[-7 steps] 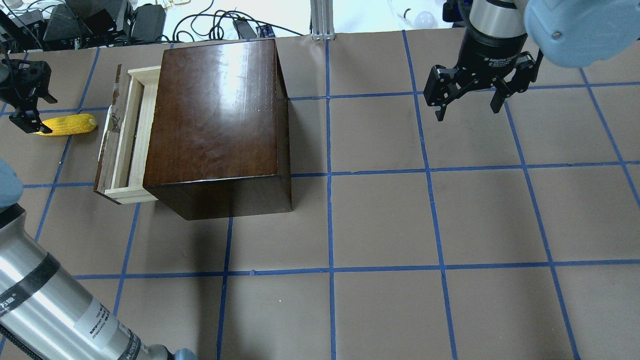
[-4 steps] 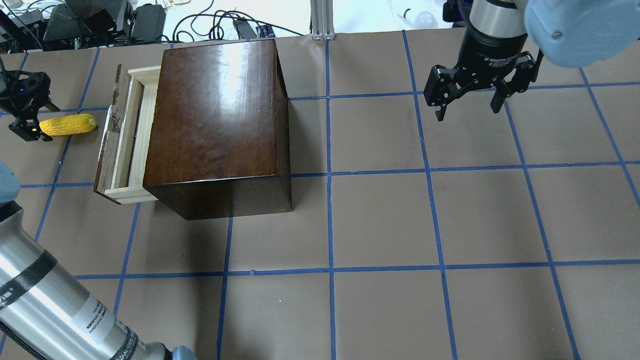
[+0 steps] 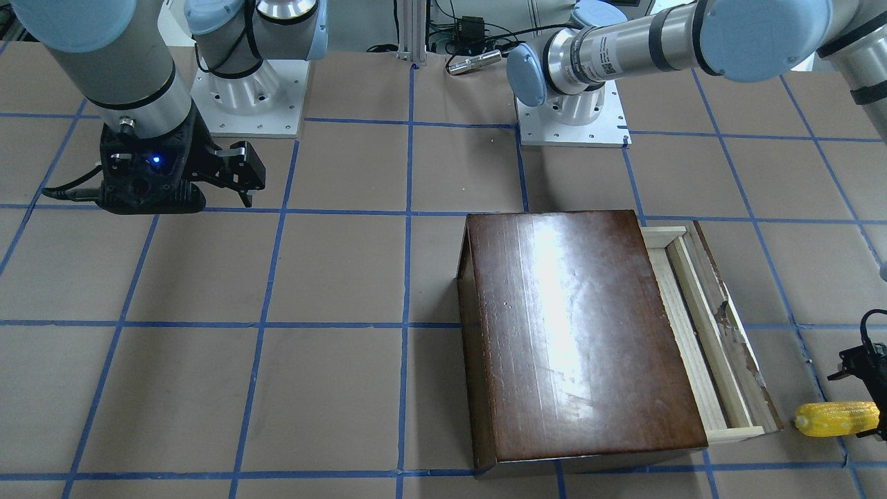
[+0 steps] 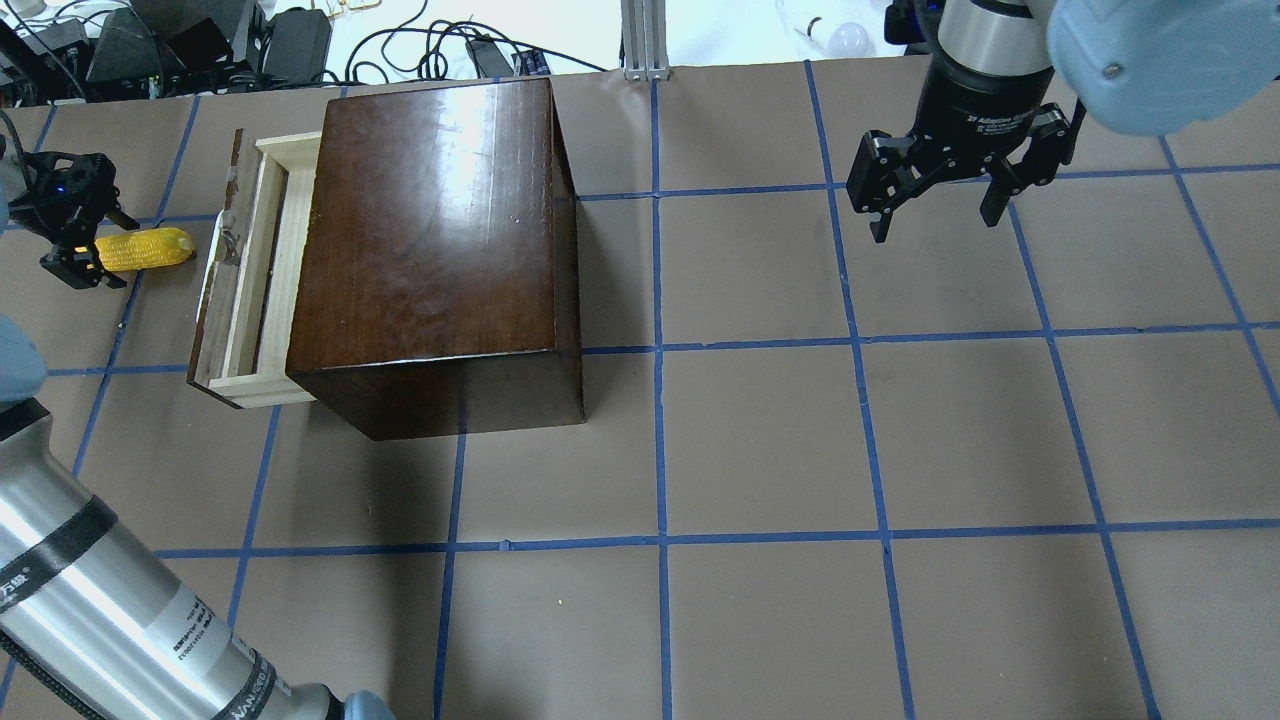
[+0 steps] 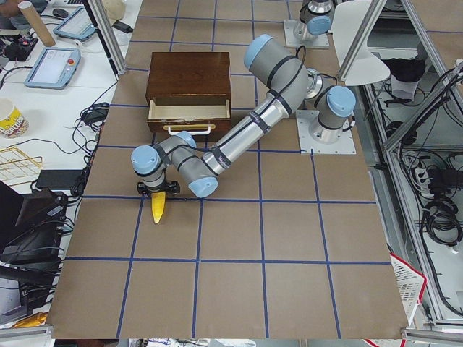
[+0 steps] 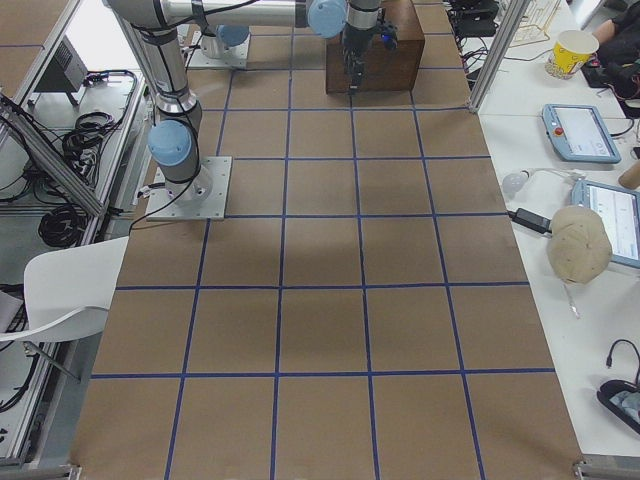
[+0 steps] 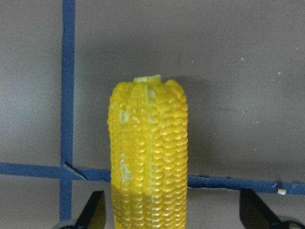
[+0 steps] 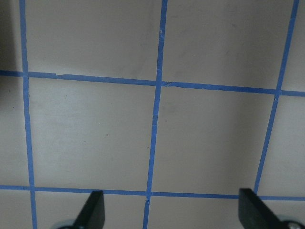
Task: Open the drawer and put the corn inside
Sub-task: 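Lift the corn and carry it with the left gripper over the drawer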
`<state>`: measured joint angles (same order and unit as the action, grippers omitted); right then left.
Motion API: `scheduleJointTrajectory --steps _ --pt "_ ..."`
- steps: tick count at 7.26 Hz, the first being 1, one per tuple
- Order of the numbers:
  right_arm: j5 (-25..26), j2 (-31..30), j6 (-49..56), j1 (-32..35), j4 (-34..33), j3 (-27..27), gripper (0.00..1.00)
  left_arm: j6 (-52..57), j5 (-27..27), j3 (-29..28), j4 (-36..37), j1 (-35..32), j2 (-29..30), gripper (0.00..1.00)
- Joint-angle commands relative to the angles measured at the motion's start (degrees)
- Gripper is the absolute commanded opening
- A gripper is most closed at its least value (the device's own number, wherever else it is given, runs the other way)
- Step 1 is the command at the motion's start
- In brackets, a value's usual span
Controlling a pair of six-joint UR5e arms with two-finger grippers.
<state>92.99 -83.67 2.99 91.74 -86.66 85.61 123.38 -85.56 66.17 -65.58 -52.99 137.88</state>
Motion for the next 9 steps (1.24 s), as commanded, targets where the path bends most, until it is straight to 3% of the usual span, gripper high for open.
scheduleJointTrajectory --steps 1,3,4,7,9 --pt "0.0 0.0 0.0 0.0 0.0 0.0 1.00 0.5 0.2 0.0 0.5 0.0 0.5 0.75" --pt "0.0 0.0 0.0 -0.1 0.0 0.0 1.00 0.3 0.4 0.4 3.0 0.0 1.0 0.17" --pt "0.0 0.0 0.1 -0.1 0.0 0.0 1.00 -0.1 0.4 0.4 3.4 0.0 1.1 0.00" --pt "0.0 0.0 0.0 -0.1 0.0 0.0 1.00 -2.7 0.5 0.5 3.6 -0.4 0.3 0.00" --pt "0.0 0.0 0.0 -0.1 0.0 0.0 1.00 -10.9 -0.3 0.6 1.0 -1.3 -1.9 0.00"
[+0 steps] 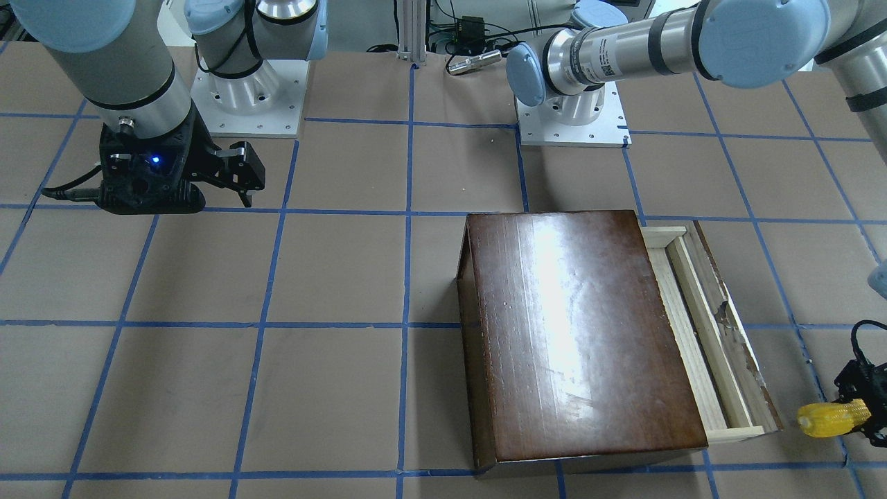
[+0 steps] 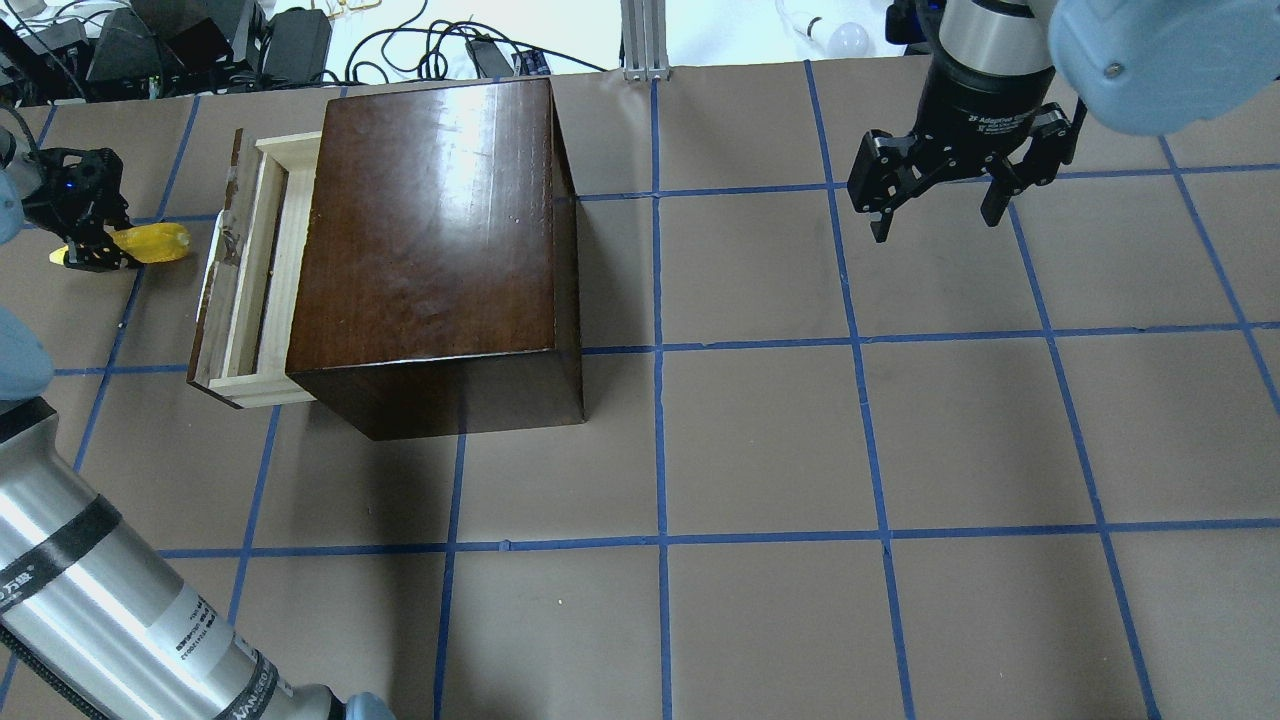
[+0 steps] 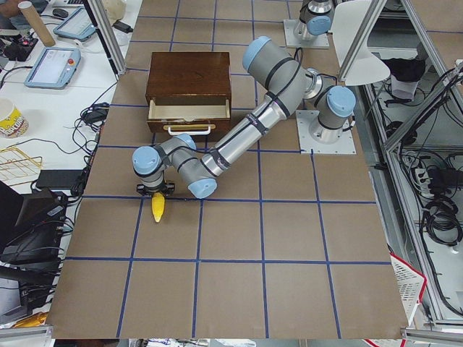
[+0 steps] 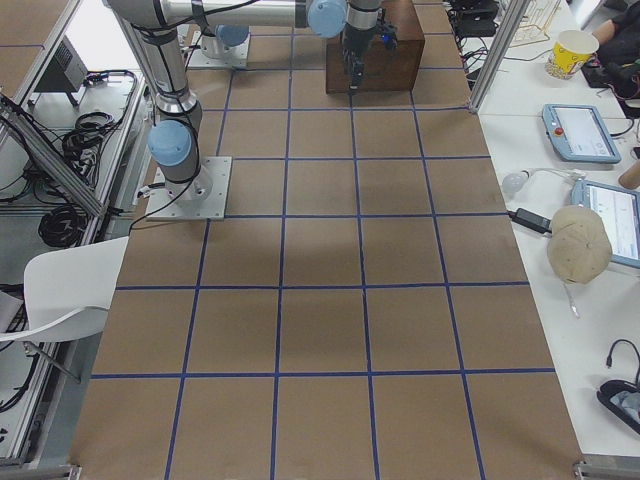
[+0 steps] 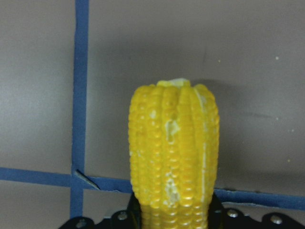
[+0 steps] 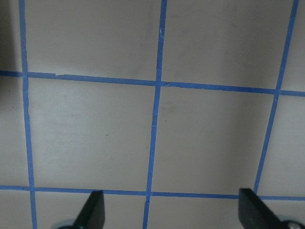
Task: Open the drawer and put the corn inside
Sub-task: 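Lift the corn and carry it with the left gripper over the drawer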
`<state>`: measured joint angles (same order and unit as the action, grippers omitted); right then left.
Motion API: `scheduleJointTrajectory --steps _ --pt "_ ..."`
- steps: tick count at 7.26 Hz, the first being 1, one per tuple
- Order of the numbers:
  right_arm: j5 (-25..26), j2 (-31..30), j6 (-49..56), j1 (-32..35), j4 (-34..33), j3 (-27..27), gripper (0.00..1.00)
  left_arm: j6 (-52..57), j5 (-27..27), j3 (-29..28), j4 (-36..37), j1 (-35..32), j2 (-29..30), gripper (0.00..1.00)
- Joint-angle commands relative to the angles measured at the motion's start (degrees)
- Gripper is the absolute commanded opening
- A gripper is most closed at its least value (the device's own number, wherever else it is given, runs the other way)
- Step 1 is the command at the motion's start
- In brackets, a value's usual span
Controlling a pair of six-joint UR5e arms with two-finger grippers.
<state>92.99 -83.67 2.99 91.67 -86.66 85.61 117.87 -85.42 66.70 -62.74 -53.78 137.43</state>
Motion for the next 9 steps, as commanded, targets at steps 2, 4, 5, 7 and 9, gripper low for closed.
scheduleJointTrajectory --steps 2,4,5,7,9 --pt "0.0 0.0 0.0 0.0 0.0 0.0 1.00 -18.1 -0.1 -0.3 -10.1 -1.4 -7.2 0.00" --pt "0.0 0.0 0.0 0.0 0.0 0.0 1.00 -27.6 -0.8 -0.3 -16.4 -4.5 -12.7 0.00" --pt "0.0 0.0 0.0 0.0 0.0 0.0 1.00 -34.1 -1.7 0.0 -17.5 -6.6 -15.1 0.00" --pt "0.0 0.0 0.0 0.1 0.0 0.0 1.00 -50.7 -1.9 0.3 -20.0 -9.1 -19.3 0.00" --pt "0.0 0.0 0.0 0.0 0.0 0.0 1.00 -68.6 -2.0 0.6 -22.6 -12.7 -21.8 0.00"
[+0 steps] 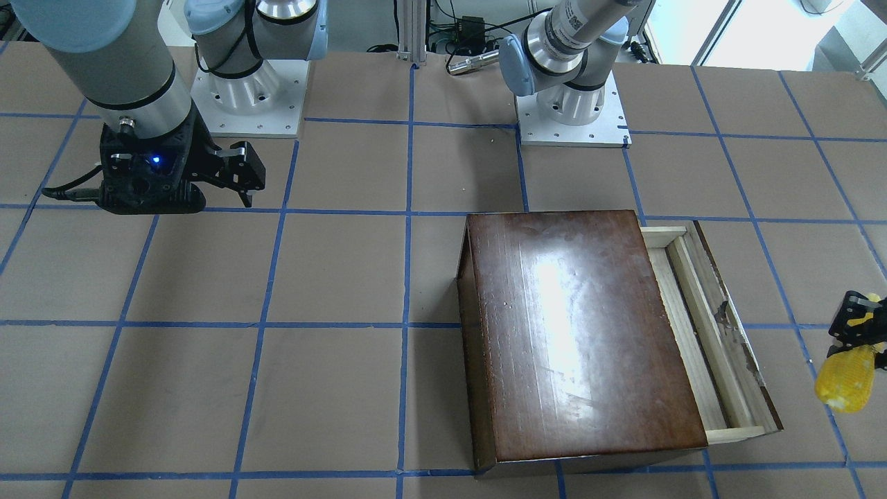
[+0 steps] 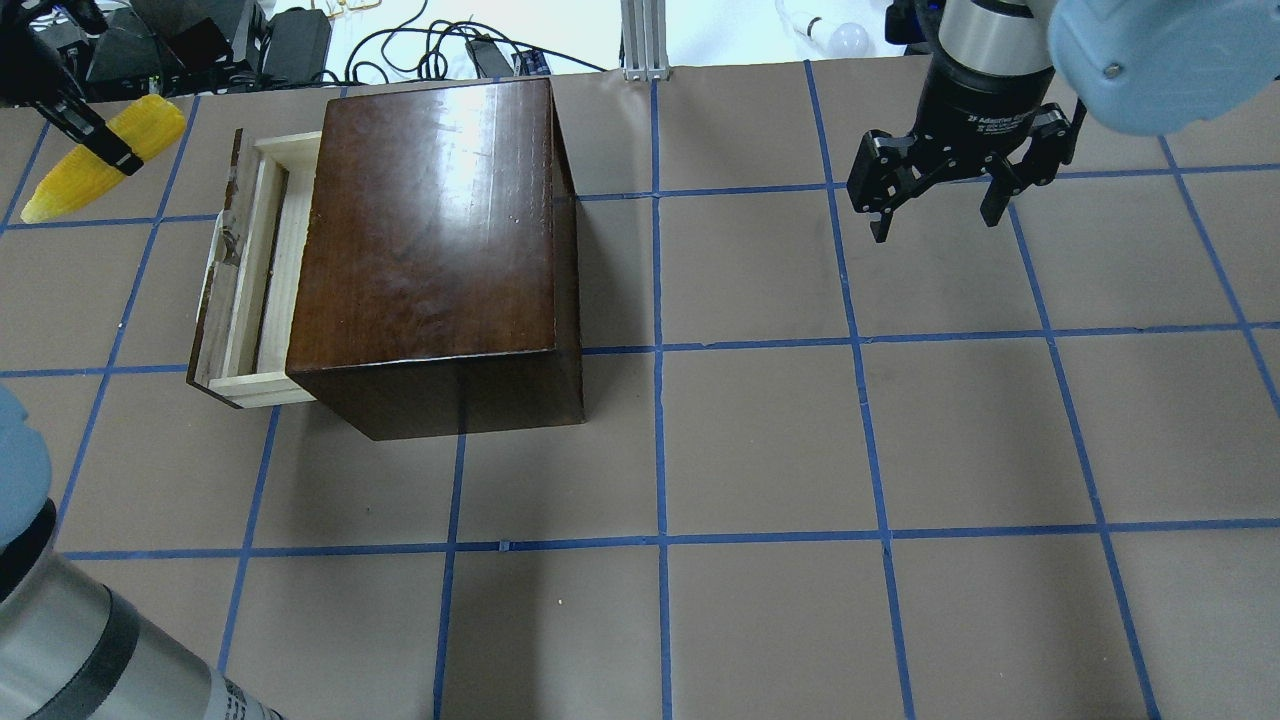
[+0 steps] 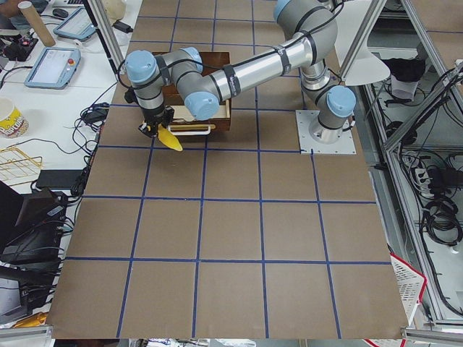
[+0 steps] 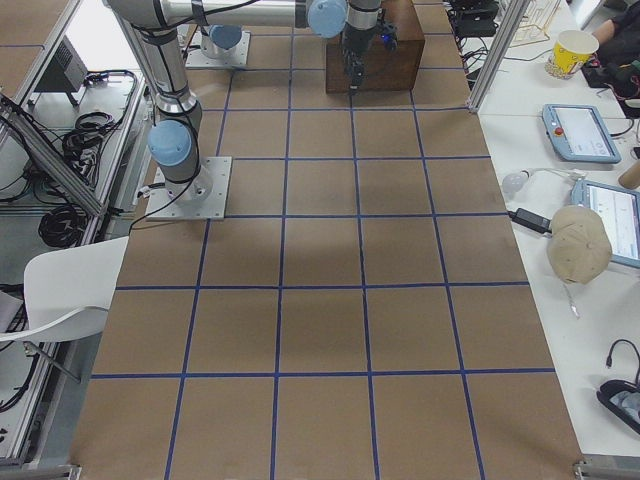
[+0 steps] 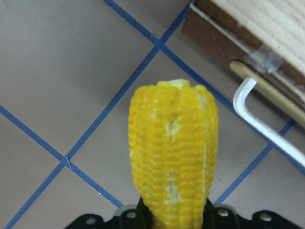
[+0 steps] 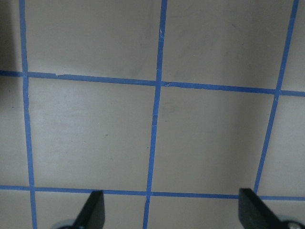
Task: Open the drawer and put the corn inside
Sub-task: 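Lift the corn and carry it with the left gripper over the drawer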
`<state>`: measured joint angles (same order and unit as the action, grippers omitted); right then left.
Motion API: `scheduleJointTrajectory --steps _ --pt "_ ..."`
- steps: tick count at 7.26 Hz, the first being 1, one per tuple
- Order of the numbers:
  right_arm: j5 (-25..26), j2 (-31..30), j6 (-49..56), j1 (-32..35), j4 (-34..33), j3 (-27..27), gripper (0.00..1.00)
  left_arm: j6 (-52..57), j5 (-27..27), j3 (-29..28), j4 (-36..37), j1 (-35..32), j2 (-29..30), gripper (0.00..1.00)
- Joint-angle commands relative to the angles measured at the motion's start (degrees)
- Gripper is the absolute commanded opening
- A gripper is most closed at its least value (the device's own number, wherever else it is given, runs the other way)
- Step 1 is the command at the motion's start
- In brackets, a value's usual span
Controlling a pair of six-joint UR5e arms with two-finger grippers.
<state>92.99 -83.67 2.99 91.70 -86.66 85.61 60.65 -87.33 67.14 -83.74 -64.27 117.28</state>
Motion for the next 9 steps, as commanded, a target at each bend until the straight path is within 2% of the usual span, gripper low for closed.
scheduleJointTrajectory --steps 1,3,5,7,8,9 --pt "0.0 0.0 0.0 0.0 0.0 0.0 1.00 -18.2 -1.6 0.8 -2.6 -4.3 -2.5 0.00" --pt "0.0 0.0 0.0 0.0 0.0 0.0 1.00 -32.0 -1.4 6.4 -2.2 -5.8 -4.6 0.00" --pt "0.0 0.0 0.0 0.1 0.0 0.0 1.00 -42.2 -1.6 9.1 -2.0 -7.7 -6.2 0.00" --pt "0.0 0.0 0.0 0.0 0.0 0.0 1.00 -46.2 -1.4 10.5 -2.0 -9.6 -6.5 0.00" --pt "0.0 0.0 0.0 0.1 0.0 0.0 1.00 -46.5 -1.4 13.0 -1.5 -9.6 -6.7 0.00" --pt "0.0 0.0 0.0 0.0 0.0 0.0 1.00 -47.4 -1.4 15.0 2.3 -9.6 -7.0 0.00"
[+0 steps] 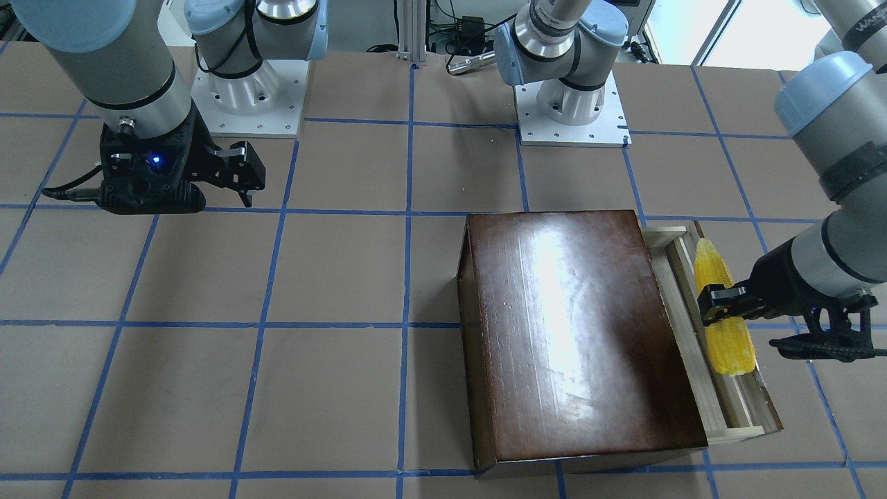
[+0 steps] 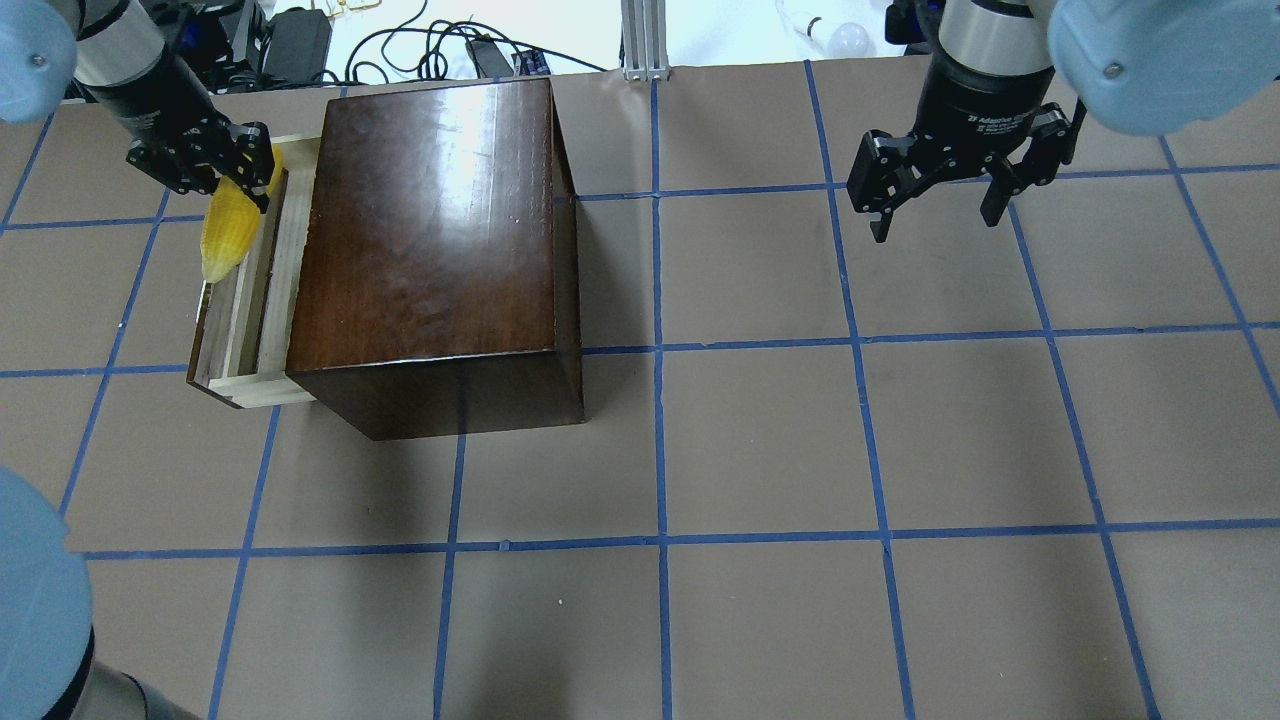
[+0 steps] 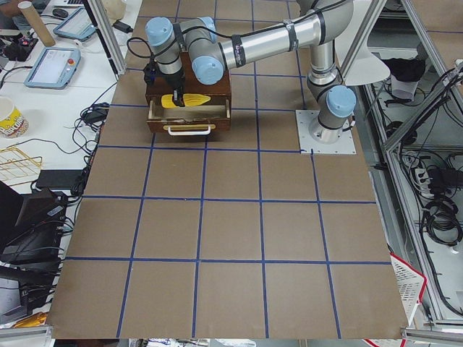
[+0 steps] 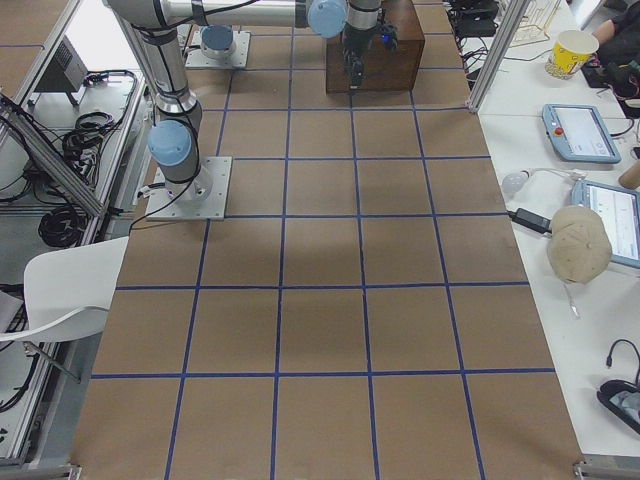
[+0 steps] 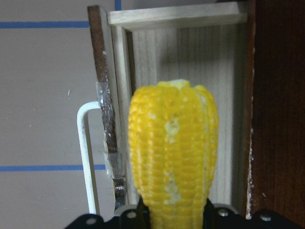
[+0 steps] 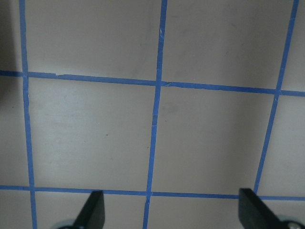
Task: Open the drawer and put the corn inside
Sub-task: 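Lower the corn into the open drawer and open the left gripper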
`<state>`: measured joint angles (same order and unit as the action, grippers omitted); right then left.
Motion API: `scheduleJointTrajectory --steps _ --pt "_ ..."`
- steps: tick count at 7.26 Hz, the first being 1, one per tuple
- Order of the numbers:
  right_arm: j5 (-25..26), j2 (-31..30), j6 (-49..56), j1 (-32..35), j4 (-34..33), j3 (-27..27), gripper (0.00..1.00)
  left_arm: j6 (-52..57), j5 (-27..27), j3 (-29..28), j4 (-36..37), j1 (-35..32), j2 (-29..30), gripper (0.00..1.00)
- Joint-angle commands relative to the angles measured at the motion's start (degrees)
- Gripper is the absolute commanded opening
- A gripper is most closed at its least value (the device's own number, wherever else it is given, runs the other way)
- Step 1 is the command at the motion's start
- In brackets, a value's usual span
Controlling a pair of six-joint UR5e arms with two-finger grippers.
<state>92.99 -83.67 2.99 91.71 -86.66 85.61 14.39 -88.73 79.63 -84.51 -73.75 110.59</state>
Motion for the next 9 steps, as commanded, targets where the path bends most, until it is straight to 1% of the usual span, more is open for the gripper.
scheduleJointTrajectory --steps 1,2,3,4,5,6,9 --pt "0.0 0.0 0.0 0.0 0.0 0.0 1.00 -1.3 0.0 3.1 4.3 -0.1 -0.3 0.00" --pt "0.0 0.0 0.0 0.0 0.0 0.0 1.00 -1.5 0.0 3.2 4.3 -0.1 -0.1 0.00" --pt "0.0 0.0 0.0 0.0 0.0 0.0 1.00 -1.4 0.0 3.4 4.3 -0.1 0.2 0.32" --pt "0.0 0.0 0.0 0.0 0.0 0.0 1.00 -1.3 0.3 3.3 4.3 0.0 0.2 0.86" --pt "0.0 0.0 0.0 0.0 0.0 0.0 1.00 -1.1 0.5 3.3 4.3 0.5 0.3 0.91" --pt "0.0 0.0 0.0 0.0 0.0 0.0 1.00 -1.1 0.4 3.3 4.1 0.5 0.2 0.93" --pt "0.0 0.0 0.0 0.0 0.0 0.0 1.00 -1.1 0.4 2.9 3.9 0.6 -0.4 0.93"
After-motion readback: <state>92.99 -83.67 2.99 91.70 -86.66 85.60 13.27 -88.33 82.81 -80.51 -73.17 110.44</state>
